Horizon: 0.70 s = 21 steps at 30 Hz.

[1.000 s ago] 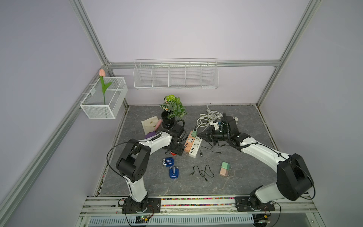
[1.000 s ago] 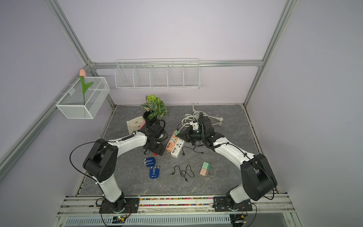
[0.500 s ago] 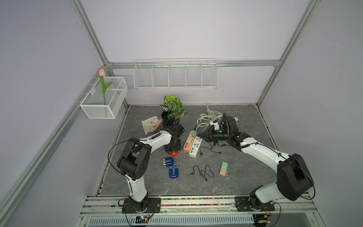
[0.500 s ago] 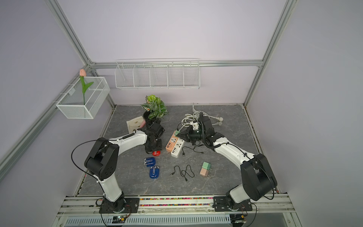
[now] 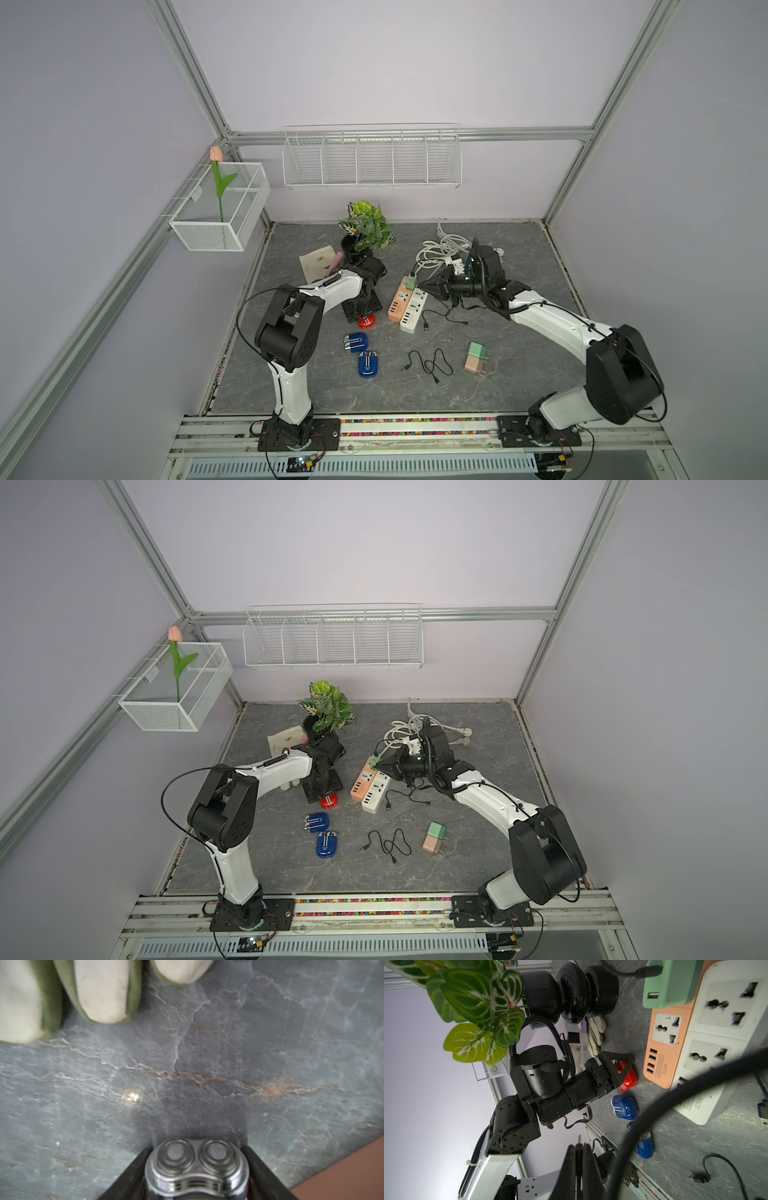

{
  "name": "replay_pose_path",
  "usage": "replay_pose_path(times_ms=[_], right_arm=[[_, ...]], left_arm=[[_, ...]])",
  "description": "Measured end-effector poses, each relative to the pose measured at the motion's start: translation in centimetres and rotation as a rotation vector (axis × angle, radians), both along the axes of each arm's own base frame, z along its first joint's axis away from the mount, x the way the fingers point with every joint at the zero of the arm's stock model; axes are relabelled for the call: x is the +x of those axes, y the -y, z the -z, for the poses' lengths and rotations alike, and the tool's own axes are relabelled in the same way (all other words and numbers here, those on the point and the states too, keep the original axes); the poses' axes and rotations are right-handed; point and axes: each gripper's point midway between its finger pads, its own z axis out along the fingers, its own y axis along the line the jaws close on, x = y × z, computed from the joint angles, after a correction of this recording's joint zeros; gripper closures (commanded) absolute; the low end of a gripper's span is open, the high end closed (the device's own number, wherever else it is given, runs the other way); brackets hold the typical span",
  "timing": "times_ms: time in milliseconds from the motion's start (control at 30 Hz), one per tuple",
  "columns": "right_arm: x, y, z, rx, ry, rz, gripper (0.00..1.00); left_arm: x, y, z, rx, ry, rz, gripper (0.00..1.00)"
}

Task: Charge the electric shaver
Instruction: Pick up the electric shaver from the center of the board.

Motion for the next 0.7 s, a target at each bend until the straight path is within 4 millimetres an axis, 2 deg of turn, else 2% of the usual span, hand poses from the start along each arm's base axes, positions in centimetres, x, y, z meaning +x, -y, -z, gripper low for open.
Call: replay_pose_path(times_ms=[133, 300, 400, 467, 533, 700], right_arm=[[0.0, 0.0, 0.0, 0.002, 0.003, 0.000, 0.93], [-0.1, 0.1, 0.4, -0.001, -0.004, 0.001, 0.93], [-0.2, 0.2, 0.7, -0.004, -0.008, 0.001, 0.93], [-0.3, 0.2, 1.0, -0.006, -0.012, 0.000, 0.93], [-0.4, 0.3, 1.4, -0.010, -0.011, -0.002, 0.93], [-0.8, 0.2, 2.1, -0.010, 0.017, -0.018, 0.94]], left_arm=[[0.0, -0.1, 0.1, -0.002, 0.001, -0.012, 0.35], [-0.2, -0.2, 0.2, -0.009, 0.007, -0.034, 0.46], [-0.1, -0.3, 0.1, -0.031, 0.033, -0.058, 0.61], [-0.1, -0.3, -0.1, -0.050, 0.051, -0.080, 0.75], [0.0, -0.3, -0.3, -0.071, 0.059, -0.108, 0.84], [-1.0, 0.0, -0.8, -0.149, 0.005, -0.213, 0.98]])
